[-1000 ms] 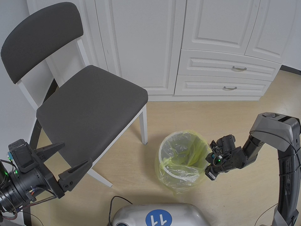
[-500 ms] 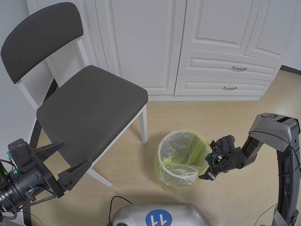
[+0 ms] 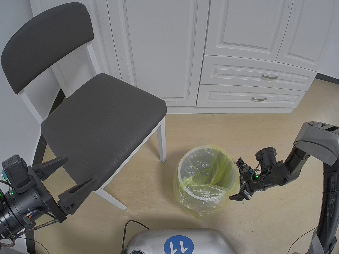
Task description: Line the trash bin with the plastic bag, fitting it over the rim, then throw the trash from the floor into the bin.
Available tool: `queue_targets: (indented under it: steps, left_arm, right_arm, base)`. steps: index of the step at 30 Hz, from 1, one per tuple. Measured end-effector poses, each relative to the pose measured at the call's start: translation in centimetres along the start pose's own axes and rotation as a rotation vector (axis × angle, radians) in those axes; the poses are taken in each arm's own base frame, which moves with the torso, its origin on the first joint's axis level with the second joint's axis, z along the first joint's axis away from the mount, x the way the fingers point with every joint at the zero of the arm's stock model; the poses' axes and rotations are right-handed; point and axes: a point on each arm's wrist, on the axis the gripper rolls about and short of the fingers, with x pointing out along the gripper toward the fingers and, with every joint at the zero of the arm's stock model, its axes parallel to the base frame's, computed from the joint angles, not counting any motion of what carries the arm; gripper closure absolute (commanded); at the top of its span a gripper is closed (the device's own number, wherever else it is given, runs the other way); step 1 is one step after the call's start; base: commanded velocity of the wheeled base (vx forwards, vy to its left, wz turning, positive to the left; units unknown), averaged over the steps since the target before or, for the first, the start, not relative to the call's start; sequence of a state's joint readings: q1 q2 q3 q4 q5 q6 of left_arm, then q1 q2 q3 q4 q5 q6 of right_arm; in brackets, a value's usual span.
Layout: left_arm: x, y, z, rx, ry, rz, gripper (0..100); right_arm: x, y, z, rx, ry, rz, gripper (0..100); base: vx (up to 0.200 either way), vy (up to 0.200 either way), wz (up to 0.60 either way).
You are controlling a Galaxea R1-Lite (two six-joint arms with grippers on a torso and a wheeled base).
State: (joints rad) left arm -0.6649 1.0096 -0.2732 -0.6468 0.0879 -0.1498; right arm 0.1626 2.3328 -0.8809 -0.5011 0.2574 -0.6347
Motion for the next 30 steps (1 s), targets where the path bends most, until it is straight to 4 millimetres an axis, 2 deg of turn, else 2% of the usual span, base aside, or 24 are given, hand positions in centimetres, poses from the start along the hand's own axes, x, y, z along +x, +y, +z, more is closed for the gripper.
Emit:
queue_targets:
  steps: [11,15,16,20,24,30]
  left_arm:
    - [-0.5,0.0,0.3,0.017,-0.024,-0.006,0]
    - [-0.5,0.0,0.3,0.017,-0.025,-0.007,0]
    - [-0.5,0.0,0.3,0.017,-0.025,-0.007,0]
    - [-0.5,0.0,0.3,0.017,-0.024,-0.006,0]
    - [-0.4,0.0,0.2,0.017,-0.022,-0.007,0]
    - [-0.4,0.0,0.2,0.017,-0.017,-0.005,0]
  right_arm:
    - [-5.6,-1.7,-0.3,-0.035,-0.079,-0.054,0]
    - [-6.7,-2.6,-0.3,-0.021,-0.094,-0.092,0]
    - [-6.8,-2.8,-0.3,-0.019,-0.097,-0.100,100]
    - [-7.0,-3.7,-0.5,-0.006,-0.099,-0.121,100]
    - [-6.2,-4.2,-0.7,0.003,-0.090,-0.126,100]
    - [-3.7,-4.6,-1.2,0.012,-0.034,-0.138,100]
  base:
    - [0.000,0.000,0.00]
    - [0.000,0.000,0.00]
    - [0.000,0.000,0.00]
    - [0.000,0.000,0.00]
    - [0.000,0.000,0.00]
    - [0.000,0.000,0.00]
